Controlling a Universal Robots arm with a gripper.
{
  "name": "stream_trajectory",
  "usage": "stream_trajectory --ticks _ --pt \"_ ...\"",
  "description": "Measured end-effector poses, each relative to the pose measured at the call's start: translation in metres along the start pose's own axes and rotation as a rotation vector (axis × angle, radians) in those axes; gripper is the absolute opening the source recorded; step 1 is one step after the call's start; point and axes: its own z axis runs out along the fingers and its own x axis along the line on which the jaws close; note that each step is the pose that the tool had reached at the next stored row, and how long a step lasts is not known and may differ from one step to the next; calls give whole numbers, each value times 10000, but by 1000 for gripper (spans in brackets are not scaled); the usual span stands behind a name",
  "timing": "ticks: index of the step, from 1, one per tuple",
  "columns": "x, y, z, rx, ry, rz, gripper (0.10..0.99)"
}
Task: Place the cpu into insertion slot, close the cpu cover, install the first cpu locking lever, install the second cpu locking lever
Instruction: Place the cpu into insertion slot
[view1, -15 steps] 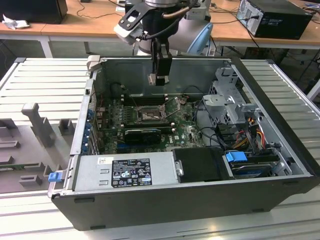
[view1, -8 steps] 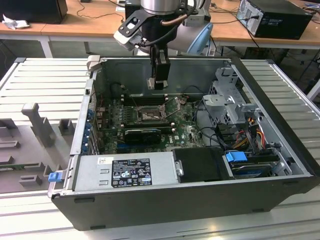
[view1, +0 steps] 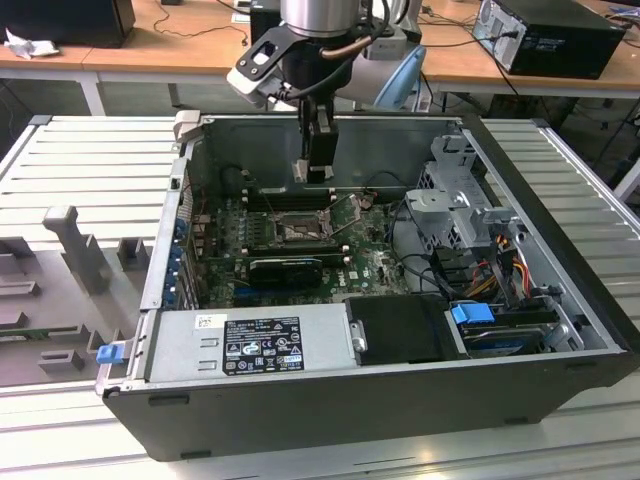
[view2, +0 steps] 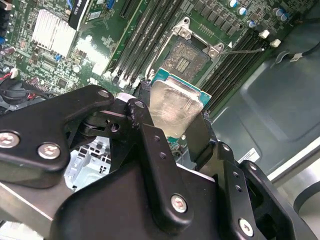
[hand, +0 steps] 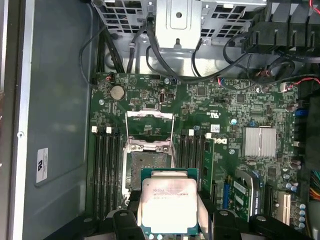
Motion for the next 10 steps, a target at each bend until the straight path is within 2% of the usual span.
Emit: stream_trajectory --ticks 4,10 --pt "12 -4 102 26 -1 9 525" --pt "32 -6 193 34 -1 10 525"
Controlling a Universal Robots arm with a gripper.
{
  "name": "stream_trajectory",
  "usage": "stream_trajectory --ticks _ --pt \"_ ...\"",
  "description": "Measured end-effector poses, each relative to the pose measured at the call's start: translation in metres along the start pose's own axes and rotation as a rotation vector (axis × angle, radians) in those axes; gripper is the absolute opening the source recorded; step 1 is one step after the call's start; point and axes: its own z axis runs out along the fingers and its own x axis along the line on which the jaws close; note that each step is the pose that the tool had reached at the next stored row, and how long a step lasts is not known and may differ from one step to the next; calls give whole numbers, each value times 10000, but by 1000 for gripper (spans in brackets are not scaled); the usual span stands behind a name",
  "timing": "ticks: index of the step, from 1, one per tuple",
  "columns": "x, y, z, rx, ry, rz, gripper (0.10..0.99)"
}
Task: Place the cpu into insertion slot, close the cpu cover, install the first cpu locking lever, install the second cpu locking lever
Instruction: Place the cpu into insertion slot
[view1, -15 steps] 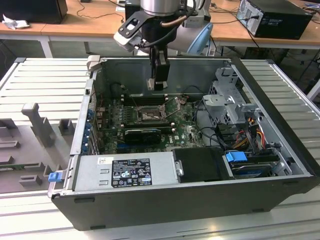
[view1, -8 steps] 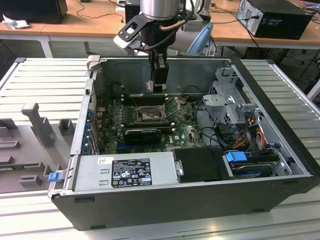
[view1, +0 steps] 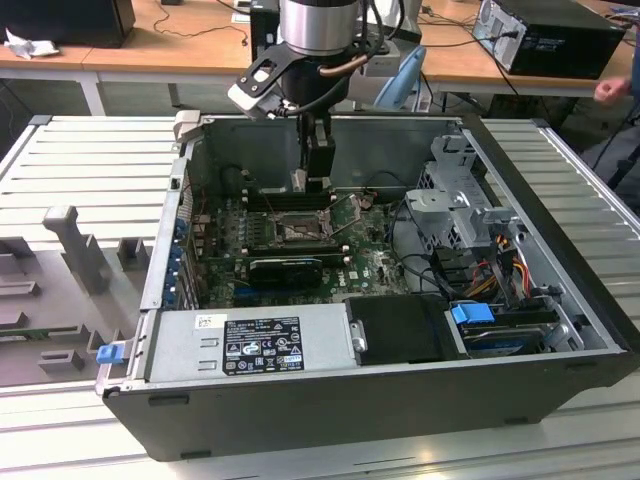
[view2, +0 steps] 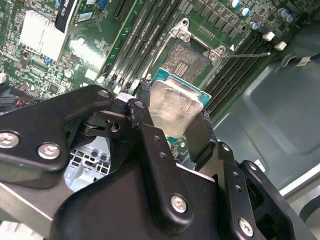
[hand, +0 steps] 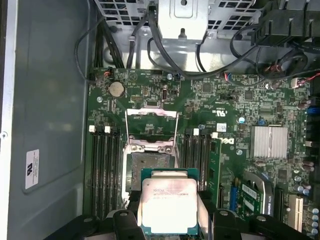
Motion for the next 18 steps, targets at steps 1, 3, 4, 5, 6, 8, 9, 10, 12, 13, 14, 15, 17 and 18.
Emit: stream_trajectory --ticks 1,3,4,5,6,8,9,10,12,13,14,15,17,18 --pt "6 -1 17 1 -1 1 525" --pt "24 -1 55 8 1 0 525" --pt "37 -1 87 16 3 0 525" --pt "42 -1 112 21 2 -1 525" --pt "45 -2 130 25 1 -1 525" --pt "52 -5 171 30 2 0 525" --pt "56 -6 194 32 2 0 525" --pt "57 -6 212 36 2 -1 525" --pt "58 -8 252 44 3 -1 525" --pt "58 -8 272 53 2 0 525" --pt "58 -9 294 83 3 1 525" --pt "58 -9 304 98 4 1 525" --pt "58 -10 328 106 4 2 525" --pt "59 -9 335 109 4 1 525"
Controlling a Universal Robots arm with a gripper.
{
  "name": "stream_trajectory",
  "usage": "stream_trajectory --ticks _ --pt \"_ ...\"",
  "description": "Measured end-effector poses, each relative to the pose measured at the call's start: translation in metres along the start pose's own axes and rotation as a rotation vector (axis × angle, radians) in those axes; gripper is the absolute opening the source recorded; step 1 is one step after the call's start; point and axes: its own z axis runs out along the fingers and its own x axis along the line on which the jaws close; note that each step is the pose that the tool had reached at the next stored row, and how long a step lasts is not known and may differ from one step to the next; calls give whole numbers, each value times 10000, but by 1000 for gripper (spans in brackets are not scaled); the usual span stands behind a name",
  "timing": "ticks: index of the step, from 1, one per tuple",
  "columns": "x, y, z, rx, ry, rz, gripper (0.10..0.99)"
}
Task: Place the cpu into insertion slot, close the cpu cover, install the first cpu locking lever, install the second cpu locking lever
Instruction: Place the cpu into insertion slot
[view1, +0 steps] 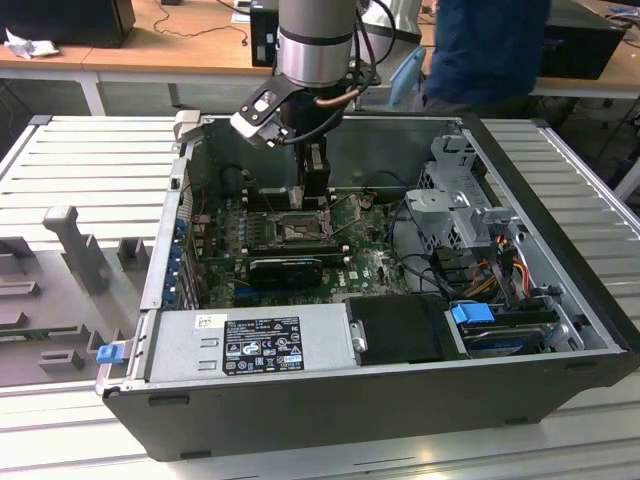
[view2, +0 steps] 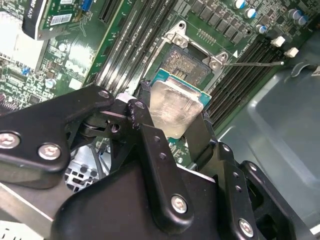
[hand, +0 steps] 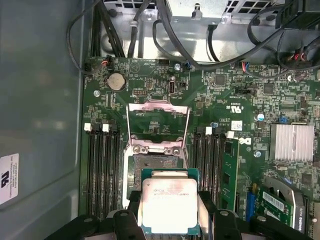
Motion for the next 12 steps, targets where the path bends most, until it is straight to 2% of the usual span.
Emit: stream_trajectory --ticks 12 --pt "29 1 131 16 6 -1 525"
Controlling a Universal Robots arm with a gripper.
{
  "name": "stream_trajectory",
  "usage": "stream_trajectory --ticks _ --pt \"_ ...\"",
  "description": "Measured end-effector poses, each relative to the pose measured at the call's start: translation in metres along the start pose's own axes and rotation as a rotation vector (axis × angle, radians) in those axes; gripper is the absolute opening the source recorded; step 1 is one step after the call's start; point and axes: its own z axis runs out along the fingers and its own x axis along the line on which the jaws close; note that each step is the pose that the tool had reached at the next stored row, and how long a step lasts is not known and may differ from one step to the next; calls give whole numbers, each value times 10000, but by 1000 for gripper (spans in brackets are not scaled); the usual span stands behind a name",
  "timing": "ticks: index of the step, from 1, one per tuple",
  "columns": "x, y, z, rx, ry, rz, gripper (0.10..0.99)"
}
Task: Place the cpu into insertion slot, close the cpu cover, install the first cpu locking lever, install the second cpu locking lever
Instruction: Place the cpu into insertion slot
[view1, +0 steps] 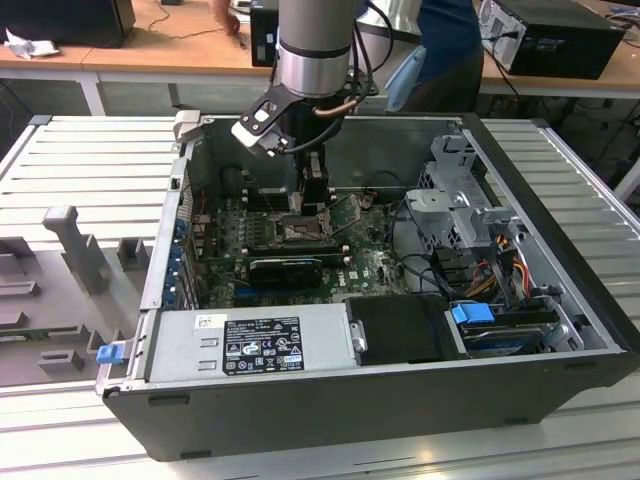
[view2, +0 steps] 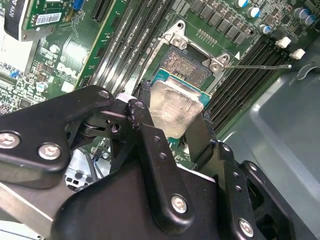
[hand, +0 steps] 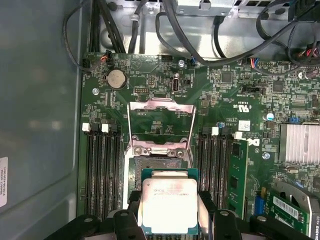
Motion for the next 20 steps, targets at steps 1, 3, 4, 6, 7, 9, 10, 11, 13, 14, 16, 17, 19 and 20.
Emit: stream_trajectory --ticks 1,3,4,6,7,9,10,11,13,14,16,17,19,20 --pt "2 0 4 0 5 1 525" --pt "8 -1 13 -1 27 1 525" --pt "10 -1 17 -1 34 0 525" --pt "11 -3 24 -2 43 1 525" --pt "12 -3 26 -2 44 1 525" --pt "15 -4 32 -2 47 2 525" --pt "17 -5 35 -2 49 2 525" --pt "19 -5 39 -2 49 2 525" --pt "28 -5 46 -2 48 1 525" --pt "36 -5 51 -1 47 1 525" --pt "54 -6 62 -2 48 1 525" --pt "62 -6 67 -2 47 1 525" --pt "86 -7 81 -2 48 1 525" --pt "106 -10 87 -2 47 1 525"
